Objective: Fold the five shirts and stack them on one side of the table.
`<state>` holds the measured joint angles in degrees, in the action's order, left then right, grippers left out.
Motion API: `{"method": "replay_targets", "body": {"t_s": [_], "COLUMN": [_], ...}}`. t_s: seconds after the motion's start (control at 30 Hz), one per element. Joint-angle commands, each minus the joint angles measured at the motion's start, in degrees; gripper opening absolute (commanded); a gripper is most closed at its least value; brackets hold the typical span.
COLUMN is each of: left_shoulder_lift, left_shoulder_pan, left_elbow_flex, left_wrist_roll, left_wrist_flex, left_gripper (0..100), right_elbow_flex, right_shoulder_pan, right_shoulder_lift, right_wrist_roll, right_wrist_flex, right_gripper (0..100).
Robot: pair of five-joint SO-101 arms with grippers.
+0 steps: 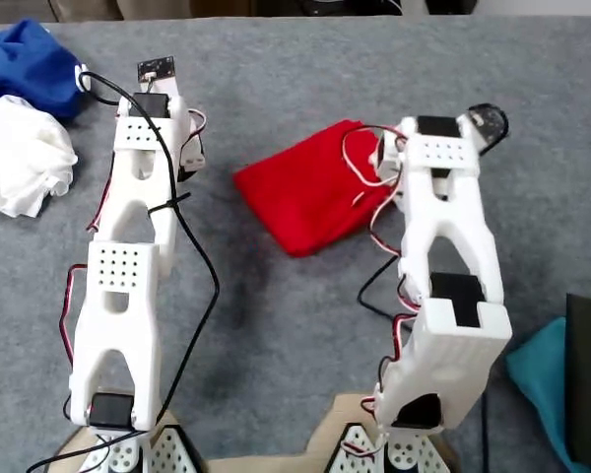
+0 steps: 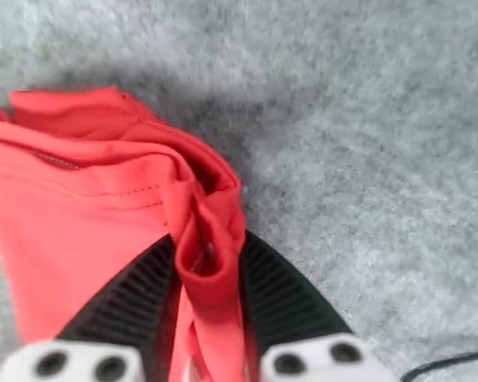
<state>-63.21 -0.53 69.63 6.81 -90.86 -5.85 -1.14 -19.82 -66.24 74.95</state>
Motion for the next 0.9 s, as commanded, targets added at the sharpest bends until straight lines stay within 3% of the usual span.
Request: {"method": "replay_targets", "body": {"t_s": [0.0, 0.23, 0.47, 0.67, 0.87], "left_shoulder_lift": [0.66, 0.66, 0.66, 0.66, 0.75], "left_shoulder_pan": [-0.26, -0.18, 0.18, 0.18, 0.44], "left_elbow_flex": [0.09, 0.09, 0.09, 0.09, 0.09], "left_wrist_roll": [-0.35, -0.35, -0.35, -0.35, -0.35], "left_wrist_flex": [0.79, 0.79, 0.53, 0.70, 0.70], "left_gripper": [2, 2, 2, 2, 2], "right_elbow_flex": [-6.11, -13.49, -26.51, -36.18, -39.87], "right_shoulder_pan": [-3.03, -12.53, -26.77, -38.46, -43.38], "right_shoulder_lift": [0.48, 0.48, 0.48, 0.48, 3.91], "right_wrist_roll": [1.85, 6.59, 13.63, 20.31, 23.30], "right_wrist_flex": [3.96, 15.74, 25.58, 27.08, 27.16], "right_gripper": [0.5, 0.5, 0.5, 0.5, 0.5]}}
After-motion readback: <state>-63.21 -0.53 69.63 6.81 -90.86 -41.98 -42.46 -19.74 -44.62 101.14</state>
